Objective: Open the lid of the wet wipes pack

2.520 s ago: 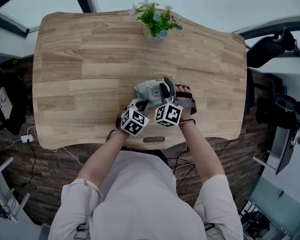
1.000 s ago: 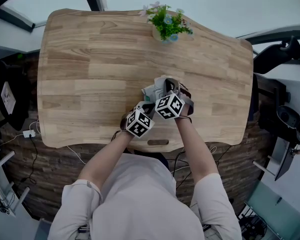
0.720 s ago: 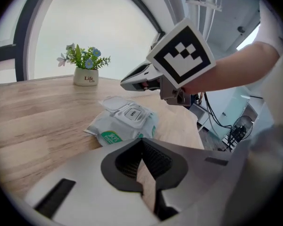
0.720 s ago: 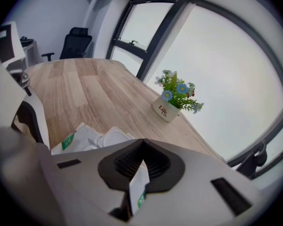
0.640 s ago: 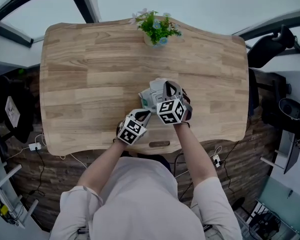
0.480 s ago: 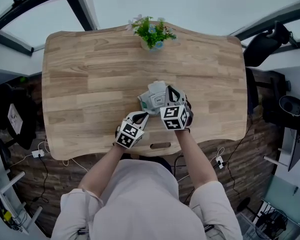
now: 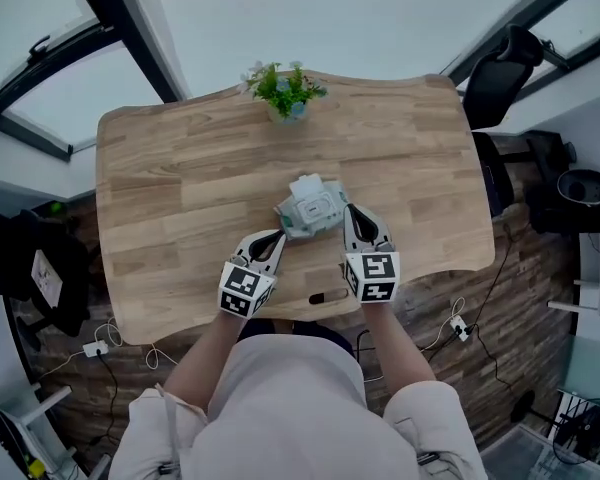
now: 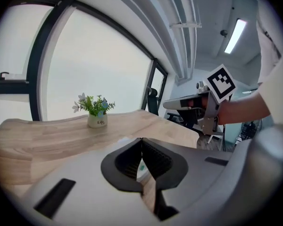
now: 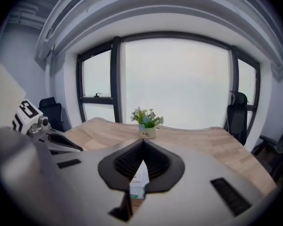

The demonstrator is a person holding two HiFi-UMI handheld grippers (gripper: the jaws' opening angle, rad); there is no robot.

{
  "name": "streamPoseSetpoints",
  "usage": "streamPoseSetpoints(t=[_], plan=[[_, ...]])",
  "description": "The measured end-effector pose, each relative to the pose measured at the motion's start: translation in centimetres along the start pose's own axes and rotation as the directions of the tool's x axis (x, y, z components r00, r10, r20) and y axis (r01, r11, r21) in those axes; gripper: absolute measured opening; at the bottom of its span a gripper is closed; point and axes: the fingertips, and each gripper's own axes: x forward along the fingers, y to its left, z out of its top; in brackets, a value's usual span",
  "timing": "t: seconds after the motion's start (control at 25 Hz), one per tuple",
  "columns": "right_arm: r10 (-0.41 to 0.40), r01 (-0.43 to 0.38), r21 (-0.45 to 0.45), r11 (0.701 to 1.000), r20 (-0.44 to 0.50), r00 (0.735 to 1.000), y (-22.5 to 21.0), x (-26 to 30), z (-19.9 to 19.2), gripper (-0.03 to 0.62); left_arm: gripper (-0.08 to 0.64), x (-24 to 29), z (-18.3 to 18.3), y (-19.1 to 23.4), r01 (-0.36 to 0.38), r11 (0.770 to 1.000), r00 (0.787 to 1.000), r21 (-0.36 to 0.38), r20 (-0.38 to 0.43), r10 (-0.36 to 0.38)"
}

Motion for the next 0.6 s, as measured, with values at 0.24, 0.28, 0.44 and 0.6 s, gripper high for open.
streamPoseSetpoints(t=[0.24,0.28,0.44,0.6], plan=[[-0.035,0.017,0.129,0.991,0.138,0.99,0.8,-6.4,3.3,0.006,0.02,-4.1,4.3,-1.7,-0.023,0.998,0.993,0.052,0.12,0.017],[-0.041,0.02,0.138,0.99,0.155,0.987,1.0,-7.4,3.7,0.006,0.02,-4.7,5.0,-2.1,-0.025,0.998,0.99,0.061,0.138,0.017],[-0.062,0.031,0.152,0.988,0.207,0.976,1.4,-10.7,4.9,0.005,0.02,-7.0,7.7,-3.2,-0.044,0.995,0.98,0.086,0.197,0.026],[-0.079,0.043,0.151,0.988,0.243,0.967,1.8,-13.4,5.3,0.005,0.021,-9.2,9.6,-4.1,-0.063,0.993,0.966,0.096,0.254,0.037]])
